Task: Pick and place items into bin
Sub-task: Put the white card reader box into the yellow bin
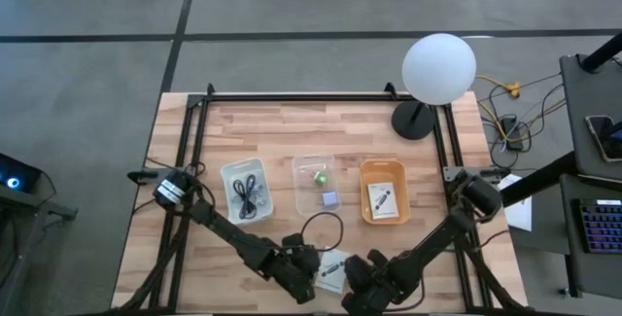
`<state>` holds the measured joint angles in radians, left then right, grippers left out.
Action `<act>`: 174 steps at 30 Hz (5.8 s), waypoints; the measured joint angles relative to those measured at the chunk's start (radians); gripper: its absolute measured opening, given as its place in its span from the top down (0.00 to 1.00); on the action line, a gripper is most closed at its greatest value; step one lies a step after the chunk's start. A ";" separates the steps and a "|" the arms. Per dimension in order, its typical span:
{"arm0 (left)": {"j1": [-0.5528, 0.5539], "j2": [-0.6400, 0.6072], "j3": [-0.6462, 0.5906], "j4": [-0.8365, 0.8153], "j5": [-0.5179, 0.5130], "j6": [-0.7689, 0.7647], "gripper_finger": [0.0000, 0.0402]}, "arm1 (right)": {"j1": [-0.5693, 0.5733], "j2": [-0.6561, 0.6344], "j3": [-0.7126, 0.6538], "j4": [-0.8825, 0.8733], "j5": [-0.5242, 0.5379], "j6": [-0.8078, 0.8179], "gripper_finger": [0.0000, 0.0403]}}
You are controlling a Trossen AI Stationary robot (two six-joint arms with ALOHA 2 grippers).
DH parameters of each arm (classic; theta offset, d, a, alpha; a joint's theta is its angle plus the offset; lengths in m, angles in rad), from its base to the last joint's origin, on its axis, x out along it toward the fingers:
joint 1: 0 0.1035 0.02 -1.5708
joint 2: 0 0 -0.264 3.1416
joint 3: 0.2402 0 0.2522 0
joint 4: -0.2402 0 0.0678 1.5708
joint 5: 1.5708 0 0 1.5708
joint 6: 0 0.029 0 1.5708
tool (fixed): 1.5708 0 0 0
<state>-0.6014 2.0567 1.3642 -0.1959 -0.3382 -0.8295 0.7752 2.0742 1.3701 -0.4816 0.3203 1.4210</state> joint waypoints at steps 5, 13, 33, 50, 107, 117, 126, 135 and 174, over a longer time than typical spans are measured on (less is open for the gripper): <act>0.000 0.000 -0.039 0.054 0.001 -0.001 1.00 | -0.019 0.035 0.059 -0.002 0.000 -0.134 0.97; 0.009 0.015 -0.056 0.083 0.018 -0.001 1.00 | -0.065 0.050 0.115 -0.012 0.010 -0.250 0.97; 0.016 0.025 -0.046 0.074 0.034 0.009 1.00 | -0.047 0.031 0.085 -0.204 -0.089 -0.090 0.97; 0.022 0.019 -0.009 0.082 -0.024 0.080 1.00 | -0.055 0.038 0.085 -0.188 -0.082 -0.142 0.97; 0.026 0.029 -0.142 0.100 0.034 0.047 1.00 | -0.033 0.030 0.216 -0.309 -0.002 -0.867 0.76; 0.006 0.019 -0.213 0.131 0.032 -0.053 1.00 | -0.077 0.086 0.214 -0.216 -0.004 -1.043 0.55; 0.000 -0.108 -0.191 0.089 -0.101 0.054 1.00 | -0.109 0.087 0.211 -0.210 0.127 -1.049 0.53; -0.024 -0.139 -0.201 -0.040 -0.124 -0.078 1.00 | -0.115 0.088 0.209 -0.214 0.171 -1.062 0.53; -0.009 -0.075 -0.185 0.223 -0.042 -0.132 1.00 | -0.129 0.082 0.097 -0.084 -0.075 -0.268 0.76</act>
<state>-0.6102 1.9820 1.1791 0.0267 -0.3805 -0.9611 0.6467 2.1567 1.4674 -0.5654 0.2455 1.1526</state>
